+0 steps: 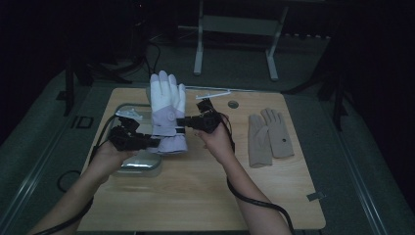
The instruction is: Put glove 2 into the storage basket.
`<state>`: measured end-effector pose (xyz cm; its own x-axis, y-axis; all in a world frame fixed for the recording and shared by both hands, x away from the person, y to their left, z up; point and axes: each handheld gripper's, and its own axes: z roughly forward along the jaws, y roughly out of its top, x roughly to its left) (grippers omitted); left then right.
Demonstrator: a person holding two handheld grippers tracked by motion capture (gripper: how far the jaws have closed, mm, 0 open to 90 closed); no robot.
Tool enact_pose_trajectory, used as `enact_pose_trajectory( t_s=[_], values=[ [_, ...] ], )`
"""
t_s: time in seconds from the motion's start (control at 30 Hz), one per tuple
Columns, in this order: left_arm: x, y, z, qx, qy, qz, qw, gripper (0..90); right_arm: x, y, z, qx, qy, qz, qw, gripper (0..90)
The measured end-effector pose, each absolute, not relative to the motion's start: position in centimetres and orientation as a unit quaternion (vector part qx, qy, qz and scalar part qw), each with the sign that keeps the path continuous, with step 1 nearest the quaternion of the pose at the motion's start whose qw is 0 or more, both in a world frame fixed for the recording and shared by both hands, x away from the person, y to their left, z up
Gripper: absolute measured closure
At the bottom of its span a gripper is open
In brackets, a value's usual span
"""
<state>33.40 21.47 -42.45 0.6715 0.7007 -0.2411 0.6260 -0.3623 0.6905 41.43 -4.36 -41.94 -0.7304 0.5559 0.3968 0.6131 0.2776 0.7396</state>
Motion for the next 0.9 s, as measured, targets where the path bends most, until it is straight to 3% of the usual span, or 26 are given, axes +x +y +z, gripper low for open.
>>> enact_pose_trajectory(
  t_s=[0.57,0.9],
  values=[
    [33.9,28.8,-45.0,0.811,0.464,0.036,0.354,73.1,42.8,4.2,-45.3,-0.372,-0.808,-0.452,0.061,78.4],
    [34.2,29.6,-48.1,0.817,0.482,0.006,0.316,73.0,42.9,6.4,-48.7,-0.384,-0.826,-0.405,0.073,78.5]
  ],
)
